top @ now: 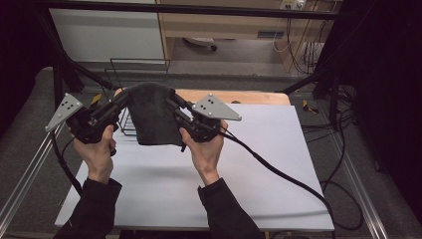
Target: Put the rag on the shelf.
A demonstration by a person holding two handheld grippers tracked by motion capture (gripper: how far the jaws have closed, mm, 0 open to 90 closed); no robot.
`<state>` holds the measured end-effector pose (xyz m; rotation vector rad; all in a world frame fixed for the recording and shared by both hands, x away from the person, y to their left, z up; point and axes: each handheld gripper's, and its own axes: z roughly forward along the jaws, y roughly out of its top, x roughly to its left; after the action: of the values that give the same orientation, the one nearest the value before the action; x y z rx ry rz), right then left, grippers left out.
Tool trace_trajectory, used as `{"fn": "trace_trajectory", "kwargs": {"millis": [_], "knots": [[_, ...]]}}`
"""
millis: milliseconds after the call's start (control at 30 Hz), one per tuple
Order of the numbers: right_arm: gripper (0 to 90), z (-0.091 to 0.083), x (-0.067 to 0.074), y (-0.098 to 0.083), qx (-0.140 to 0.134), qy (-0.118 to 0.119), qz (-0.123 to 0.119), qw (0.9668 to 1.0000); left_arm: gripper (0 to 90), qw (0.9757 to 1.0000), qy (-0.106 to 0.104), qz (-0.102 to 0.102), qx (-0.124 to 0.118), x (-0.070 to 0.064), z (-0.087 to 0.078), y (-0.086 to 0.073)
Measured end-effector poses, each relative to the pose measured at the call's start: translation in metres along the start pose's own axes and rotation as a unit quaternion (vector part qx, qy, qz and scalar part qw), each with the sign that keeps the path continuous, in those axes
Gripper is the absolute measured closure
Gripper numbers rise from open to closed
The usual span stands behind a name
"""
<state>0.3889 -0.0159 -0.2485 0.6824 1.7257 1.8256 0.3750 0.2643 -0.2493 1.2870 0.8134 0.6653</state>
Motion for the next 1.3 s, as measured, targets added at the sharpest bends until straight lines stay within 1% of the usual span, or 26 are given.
{"fn": "trace_trajectory", "kwargs": {"millis": [167,333,433,533,800,1000,1300], "knots": [[77.3,0.005,0.000,0.010,-0.015,-0.001,-0.002,0.9999,81.3,0.9998,0.006,-0.005,-0.015,0.006,-0.002,0.013],[77.4,0.012,0.001,0.024,-0.030,0.001,-0.011,0.9995,81.3,0.9995,0.011,0.000,-0.031,0.009,-0.002,0.027],[77.4,0.015,0.002,0.030,-0.037,0.003,-0.011,0.9993,81.3,0.9991,0.014,-0.002,-0.040,0.011,-0.001,0.034],[77.4,0.020,0.004,0.038,-0.043,0.003,-0.017,0.9989,81.3,0.9987,0.016,-0.004,-0.048,0.013,-0.001,0.041],[77.4,0.033,0.006,0.050,-0.052,0.010,-0.019,0.9984,81.3,0.9977,0.027,-0.001,-0.062,0.020,-0.003,0.057],[77.5,0.044,0.007,0.064,-0.060,0.011,-0.027,0.9978,81.2,0.9967,0.033,0.004,-0.074,0.025,-0.003,0.073],[77.5,0.057,0.009,0.085,-0.078,0.014,-0.033,0.9963,81.3,0.9953,0.040,0.006,-0.088,0.029,0.001,0.098]]}}
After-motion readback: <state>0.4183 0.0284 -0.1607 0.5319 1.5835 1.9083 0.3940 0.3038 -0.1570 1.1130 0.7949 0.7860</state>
